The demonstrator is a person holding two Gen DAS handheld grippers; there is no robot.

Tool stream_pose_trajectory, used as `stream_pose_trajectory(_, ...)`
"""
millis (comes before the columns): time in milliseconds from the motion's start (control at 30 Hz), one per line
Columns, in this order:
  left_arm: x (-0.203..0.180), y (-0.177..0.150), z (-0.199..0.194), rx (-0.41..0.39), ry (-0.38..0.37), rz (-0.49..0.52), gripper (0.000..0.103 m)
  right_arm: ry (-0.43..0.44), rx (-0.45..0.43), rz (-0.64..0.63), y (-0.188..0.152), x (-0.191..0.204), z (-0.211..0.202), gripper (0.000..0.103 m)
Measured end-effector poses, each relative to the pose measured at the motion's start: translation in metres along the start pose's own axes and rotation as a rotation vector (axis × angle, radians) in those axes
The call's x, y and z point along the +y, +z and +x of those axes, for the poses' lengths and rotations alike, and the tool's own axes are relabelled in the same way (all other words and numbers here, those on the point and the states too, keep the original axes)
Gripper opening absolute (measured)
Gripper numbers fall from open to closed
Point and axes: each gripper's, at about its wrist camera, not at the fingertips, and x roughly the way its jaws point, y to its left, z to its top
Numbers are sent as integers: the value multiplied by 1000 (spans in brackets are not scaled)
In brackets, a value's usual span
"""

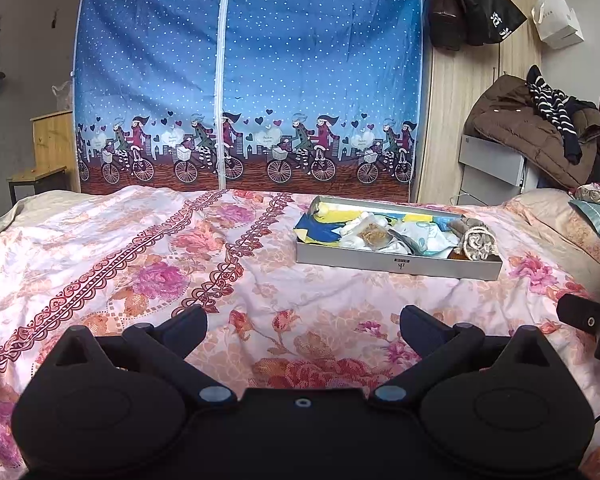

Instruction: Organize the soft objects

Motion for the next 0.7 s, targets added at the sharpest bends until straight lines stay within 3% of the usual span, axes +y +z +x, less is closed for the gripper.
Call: stream_pose_trajectory(700, -3, -1, 3, 14, 7, 16, 102, 2, 25, -17, 1, -4, 2, 103)
